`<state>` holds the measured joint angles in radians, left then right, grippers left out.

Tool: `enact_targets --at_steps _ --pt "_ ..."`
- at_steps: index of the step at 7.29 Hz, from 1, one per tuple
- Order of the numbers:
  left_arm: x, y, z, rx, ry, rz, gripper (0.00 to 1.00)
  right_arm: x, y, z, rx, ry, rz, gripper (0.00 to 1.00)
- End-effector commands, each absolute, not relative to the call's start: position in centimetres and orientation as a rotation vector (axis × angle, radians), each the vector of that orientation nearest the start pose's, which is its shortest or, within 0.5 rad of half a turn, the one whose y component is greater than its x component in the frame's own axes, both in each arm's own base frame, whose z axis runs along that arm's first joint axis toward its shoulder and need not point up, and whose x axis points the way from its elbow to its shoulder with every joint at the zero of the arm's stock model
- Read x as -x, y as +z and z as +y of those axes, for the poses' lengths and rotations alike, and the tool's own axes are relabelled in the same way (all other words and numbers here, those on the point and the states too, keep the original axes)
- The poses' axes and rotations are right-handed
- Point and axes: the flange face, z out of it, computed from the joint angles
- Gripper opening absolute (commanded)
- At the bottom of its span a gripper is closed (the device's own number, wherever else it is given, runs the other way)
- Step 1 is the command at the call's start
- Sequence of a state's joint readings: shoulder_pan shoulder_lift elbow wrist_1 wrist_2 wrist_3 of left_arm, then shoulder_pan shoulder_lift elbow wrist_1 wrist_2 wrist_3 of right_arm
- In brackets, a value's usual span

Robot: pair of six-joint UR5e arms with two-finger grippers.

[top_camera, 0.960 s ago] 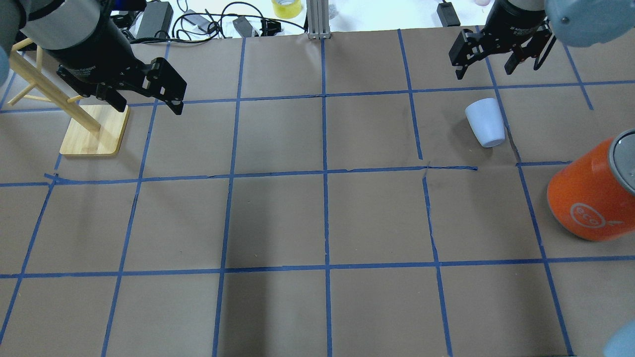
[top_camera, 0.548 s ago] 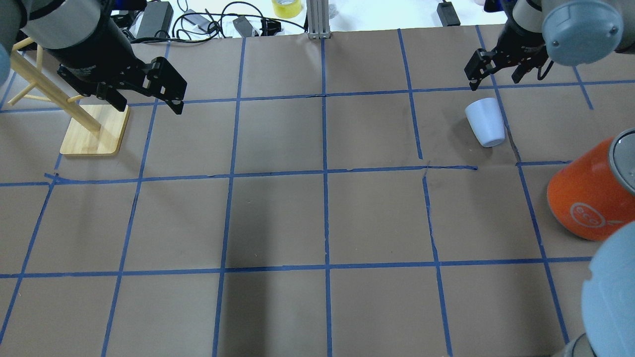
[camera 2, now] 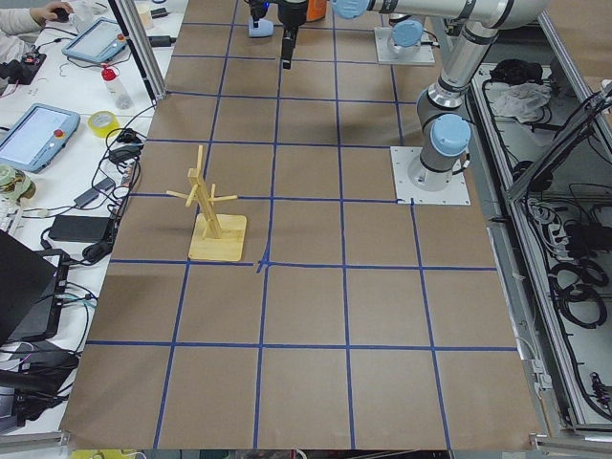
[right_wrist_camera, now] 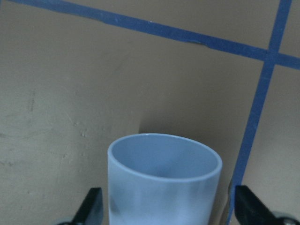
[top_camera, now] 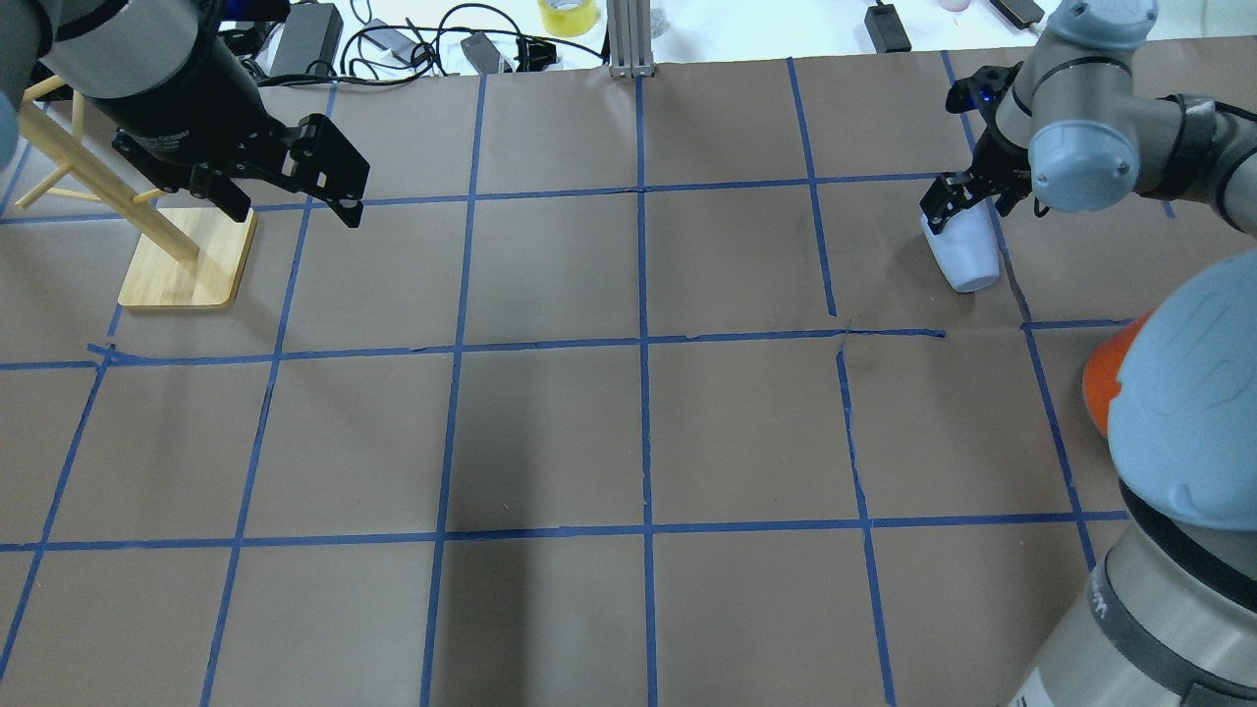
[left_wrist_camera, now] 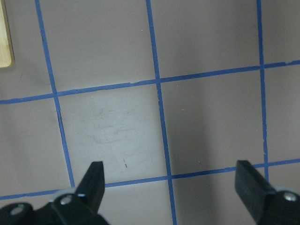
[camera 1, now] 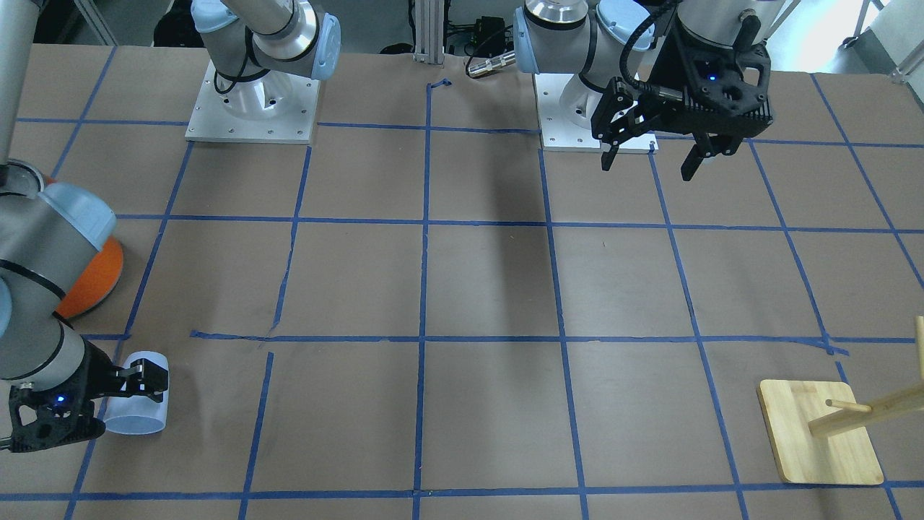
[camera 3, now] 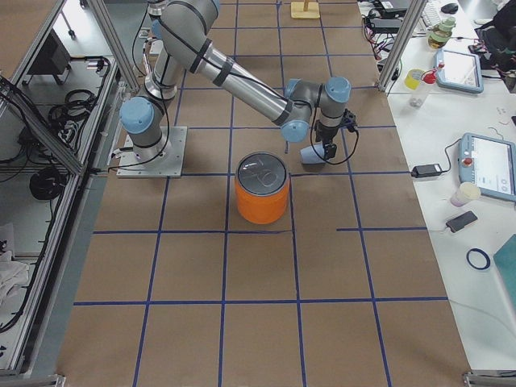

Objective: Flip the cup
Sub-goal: 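Move the right gripper down onto the white cup and grasp it, then carry the white cup with the right gripper toward the table center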

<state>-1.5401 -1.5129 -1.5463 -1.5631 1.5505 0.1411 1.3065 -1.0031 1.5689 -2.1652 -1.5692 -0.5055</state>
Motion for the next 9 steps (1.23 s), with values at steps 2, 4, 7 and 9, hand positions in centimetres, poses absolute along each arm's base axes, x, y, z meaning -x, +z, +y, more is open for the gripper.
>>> enact_targets --at_steps 2,4,7,9 --pt "12.1 52.8 -47.9 -0.173 -0.143 3.147 1.00 4.7 19.4 -67.5 0.392 -0.005 3.117 0.99" --pt "12.1 52.8 -47.9 -0.173 -0.143 3.147 1.00 4.7 19.4 -67.5 0.387 -0.006 3.116 0.75" --pt "12.1 52.8 -47.9 -0.173 -0.143 3.147 1.00 1.7 23.3 -67.3 0.471 -0.116 3.032 0.63" --pt "12.1 52.8 -47.9 -0.173 -0.143 3.147 1.00 -7.4 25.5 -67.1 0.705 -0.160 2.989 0.64"
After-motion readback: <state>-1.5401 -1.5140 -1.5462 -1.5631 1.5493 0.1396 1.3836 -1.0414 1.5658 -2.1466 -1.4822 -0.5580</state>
